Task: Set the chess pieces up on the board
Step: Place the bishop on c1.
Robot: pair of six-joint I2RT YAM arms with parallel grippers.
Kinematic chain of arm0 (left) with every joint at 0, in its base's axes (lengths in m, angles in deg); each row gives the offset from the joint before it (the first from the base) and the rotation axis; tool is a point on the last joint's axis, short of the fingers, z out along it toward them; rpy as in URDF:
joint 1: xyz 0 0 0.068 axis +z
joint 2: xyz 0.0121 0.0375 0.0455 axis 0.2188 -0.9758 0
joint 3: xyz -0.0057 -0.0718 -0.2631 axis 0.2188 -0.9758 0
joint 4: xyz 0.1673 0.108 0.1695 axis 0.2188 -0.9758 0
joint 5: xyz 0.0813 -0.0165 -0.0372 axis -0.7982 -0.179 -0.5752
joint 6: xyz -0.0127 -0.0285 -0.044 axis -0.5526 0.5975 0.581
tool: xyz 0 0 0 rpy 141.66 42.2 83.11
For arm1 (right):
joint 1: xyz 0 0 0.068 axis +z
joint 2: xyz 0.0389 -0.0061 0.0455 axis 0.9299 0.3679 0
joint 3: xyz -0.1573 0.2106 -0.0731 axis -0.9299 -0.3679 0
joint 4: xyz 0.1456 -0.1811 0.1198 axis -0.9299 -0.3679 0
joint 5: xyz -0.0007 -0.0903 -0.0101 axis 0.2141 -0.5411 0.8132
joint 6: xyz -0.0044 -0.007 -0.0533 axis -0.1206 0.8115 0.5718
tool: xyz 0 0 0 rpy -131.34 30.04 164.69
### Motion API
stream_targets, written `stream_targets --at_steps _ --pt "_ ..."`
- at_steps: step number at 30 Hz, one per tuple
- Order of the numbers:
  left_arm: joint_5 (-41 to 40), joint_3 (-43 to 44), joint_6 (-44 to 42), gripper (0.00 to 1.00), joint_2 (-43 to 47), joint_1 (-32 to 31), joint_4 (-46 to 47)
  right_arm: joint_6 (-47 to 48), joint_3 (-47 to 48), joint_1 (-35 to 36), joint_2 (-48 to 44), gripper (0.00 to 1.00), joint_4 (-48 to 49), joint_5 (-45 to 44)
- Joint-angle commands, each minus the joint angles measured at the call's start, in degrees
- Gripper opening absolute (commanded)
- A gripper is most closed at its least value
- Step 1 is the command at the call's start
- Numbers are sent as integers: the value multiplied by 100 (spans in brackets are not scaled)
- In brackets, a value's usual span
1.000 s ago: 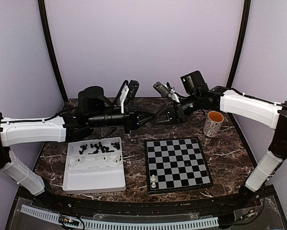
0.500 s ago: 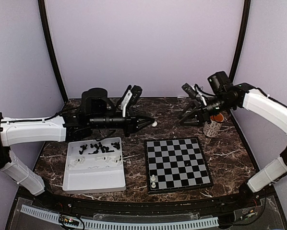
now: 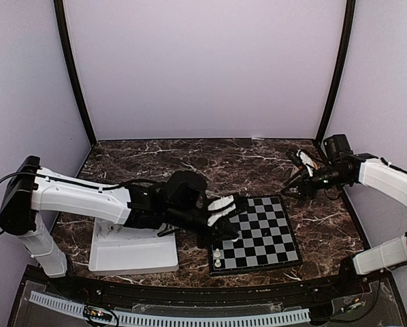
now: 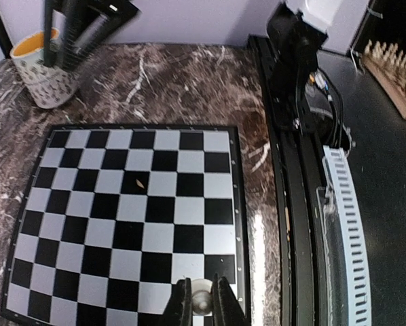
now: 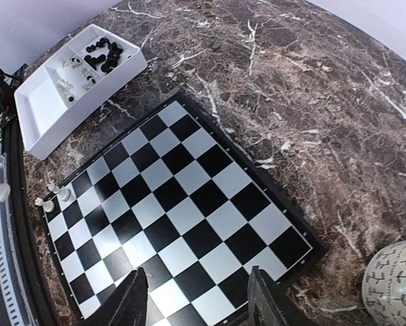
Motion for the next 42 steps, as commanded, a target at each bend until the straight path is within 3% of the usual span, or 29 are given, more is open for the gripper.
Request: stream_targets --at_steps 1,15,42 --pt "-199 175 -700 9 -287 -331 -384 -36 -22 -64 -61 51 620 -248" --pt "-245 509 -842 10 -1276 -576 -390 88 -113 -68 43 51 665 -311" --pt "-391 910 -695 13 -1798 -640 -375 205 -122 -66 162 51 592 -179"
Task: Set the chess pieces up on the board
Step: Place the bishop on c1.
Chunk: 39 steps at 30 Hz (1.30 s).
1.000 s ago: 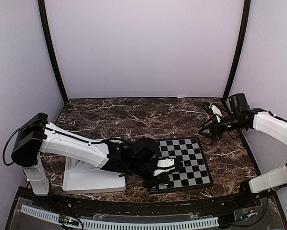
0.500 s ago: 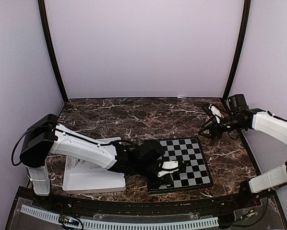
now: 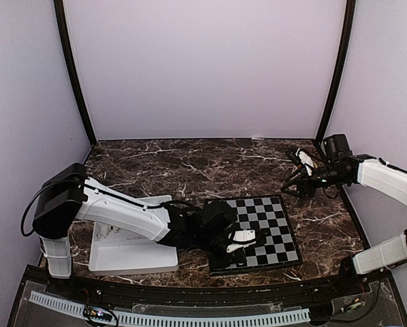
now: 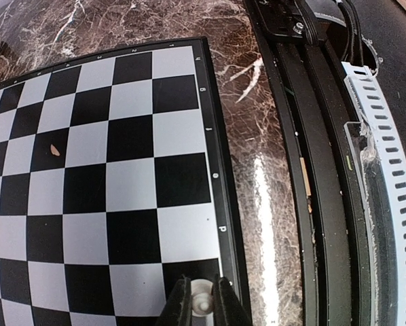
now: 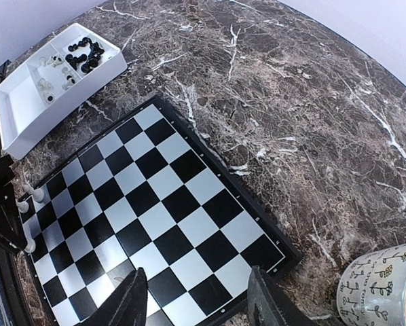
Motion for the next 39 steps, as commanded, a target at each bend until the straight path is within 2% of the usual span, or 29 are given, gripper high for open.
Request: stream_targets --at_steps 1,18,24,28,31,35,39 --pt "-67 168 26 13 -43 -39 -9 48 -55 -20 53 51 48 106" --pt "-174 190 72 18 -128 -39 -8 78 -48 -20 62 51 15 193" --pt "-293 215 82 31 -28 -46 -142 83 -48 -17 42 52 -6 230" --pt "-328 185 14 52 372 -74 -258 108 -48 -18 40 51 -37 269" --pt "-432 200 -50 56 933 -92 -645 131 -55 -16 20 51 -64 274" --pt "-975 -50 -70 58 1871 -75 -965 156 -48 -17 33 52 -69 262" --pt "-1862 -164 538 59 2483 261 -1660 162 -14 -16 74 51 -87 278"
